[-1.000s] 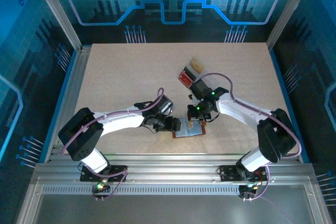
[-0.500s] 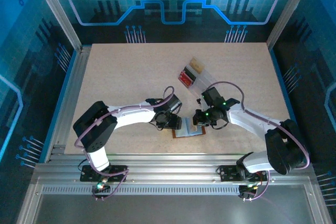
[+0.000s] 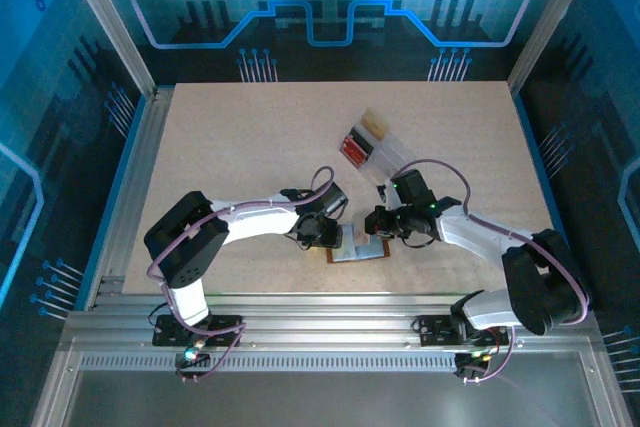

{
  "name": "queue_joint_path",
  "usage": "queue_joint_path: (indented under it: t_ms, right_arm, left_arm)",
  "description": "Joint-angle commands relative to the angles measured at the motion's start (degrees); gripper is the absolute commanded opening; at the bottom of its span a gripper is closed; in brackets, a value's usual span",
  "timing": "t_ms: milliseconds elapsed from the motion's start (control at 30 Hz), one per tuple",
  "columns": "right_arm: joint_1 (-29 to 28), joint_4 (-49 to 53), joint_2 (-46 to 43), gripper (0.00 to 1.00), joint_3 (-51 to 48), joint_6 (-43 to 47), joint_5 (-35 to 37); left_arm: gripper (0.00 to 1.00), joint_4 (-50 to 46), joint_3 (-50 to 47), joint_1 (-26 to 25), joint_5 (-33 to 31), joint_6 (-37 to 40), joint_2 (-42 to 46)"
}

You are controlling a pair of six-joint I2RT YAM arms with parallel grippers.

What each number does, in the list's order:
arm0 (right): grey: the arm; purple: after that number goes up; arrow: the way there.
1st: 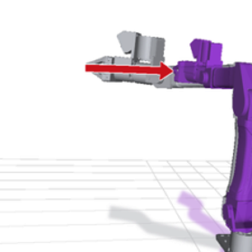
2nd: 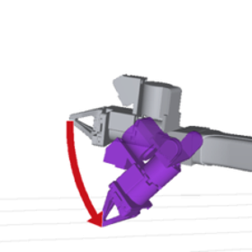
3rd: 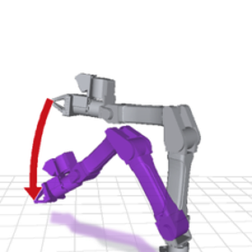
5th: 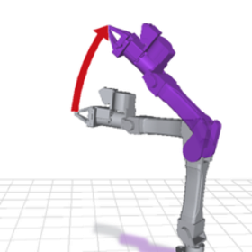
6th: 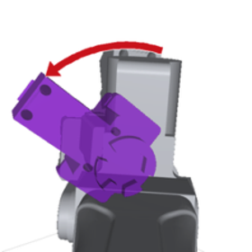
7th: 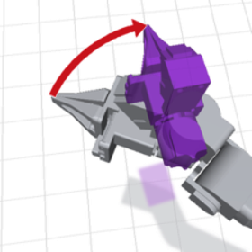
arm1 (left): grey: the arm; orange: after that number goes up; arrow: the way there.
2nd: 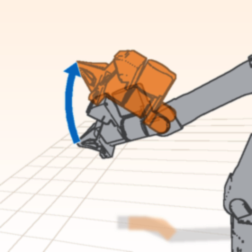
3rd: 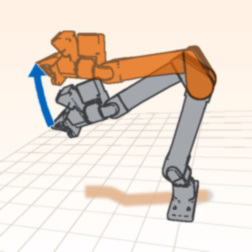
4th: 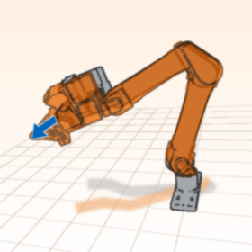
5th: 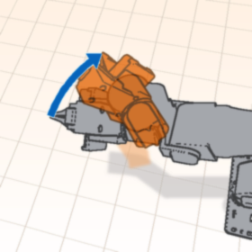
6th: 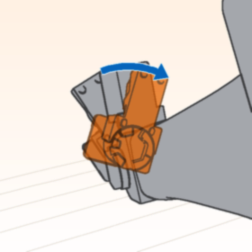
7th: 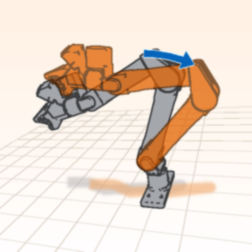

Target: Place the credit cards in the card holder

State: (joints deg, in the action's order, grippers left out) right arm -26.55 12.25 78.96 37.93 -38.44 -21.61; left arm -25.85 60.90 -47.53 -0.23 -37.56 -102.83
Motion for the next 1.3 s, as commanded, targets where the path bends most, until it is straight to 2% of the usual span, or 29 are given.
queue_joint_path:
  t_ms: [0,833,1267]
  right_arm:
    - [0.5,-3.7,0.7,0.0,-0.6,-1.2,-2.5]
    - [1.0,-0.6,4.3,0.0,1.2,1.7,1.4]
    - [1.8,-1.3,5.2,0.0,1.4,2.4,0.7]
  left_arm:
    - [0.45,-0.9,-2.1,-0.5,-0.8,-1.2,-1.4]
    - [0.38,0.1,-2.6,-0.5,0.4,-1.8,-2.3]
    - [0.38,0.1,-2.8,-0.6,0.6,-2.1,-2.4]
